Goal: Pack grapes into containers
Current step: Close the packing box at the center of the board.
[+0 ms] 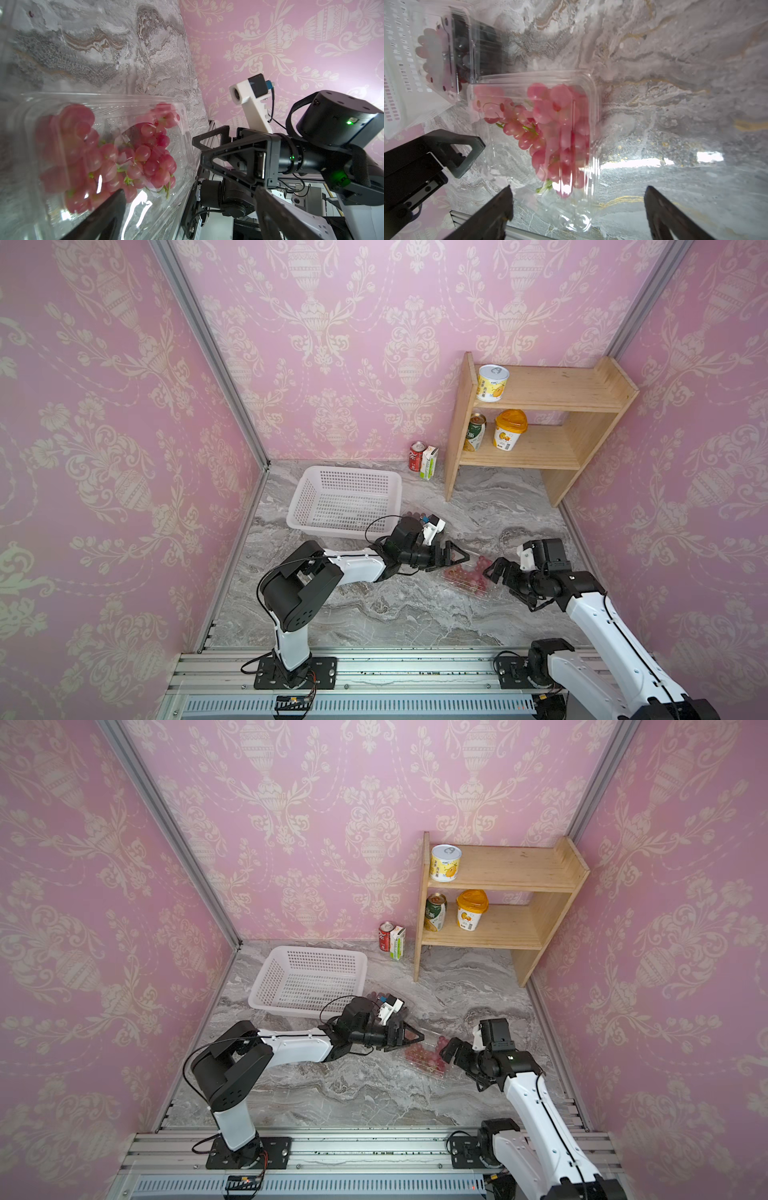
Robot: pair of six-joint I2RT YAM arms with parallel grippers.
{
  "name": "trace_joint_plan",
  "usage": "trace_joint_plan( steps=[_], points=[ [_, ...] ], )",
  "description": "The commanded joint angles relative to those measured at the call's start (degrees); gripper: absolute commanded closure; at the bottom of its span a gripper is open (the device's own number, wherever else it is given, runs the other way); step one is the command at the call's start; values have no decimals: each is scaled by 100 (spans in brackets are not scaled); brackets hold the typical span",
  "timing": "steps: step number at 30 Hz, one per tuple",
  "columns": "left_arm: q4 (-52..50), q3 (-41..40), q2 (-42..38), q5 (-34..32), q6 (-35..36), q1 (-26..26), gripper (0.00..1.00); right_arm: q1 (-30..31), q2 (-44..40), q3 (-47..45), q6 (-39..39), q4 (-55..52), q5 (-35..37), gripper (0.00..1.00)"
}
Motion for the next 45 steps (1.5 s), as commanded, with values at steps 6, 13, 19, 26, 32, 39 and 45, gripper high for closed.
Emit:
trace_joint_plan(
  steps=[6,13,19,26,32,39,45],
  points=[
    [109,-202,119,-167,5,-32,3,131,318,-236,524,827,-602,2],
    [125,-304,92,-226,52,-34,3,263,969,68,545,1294,-653,2],
    [143,-361,38,-331,67,-32,3,238,1729,651,386,1599,-498,7],
    [214,-476,-32,-394,62,-14,3,183,2628,1278,536,1969,-768,11],
    [315,-472,52,-395,84,12,3,155,3475,2151,314,1866,-704,10],
    [421,-335,183,-387,53,83,3,-585,2944,1817,-324,1511,-914,11],
    [430,-165,337,-257,62,142,3,-995,1981,760,-458,1462,-986,25]
  ],
)
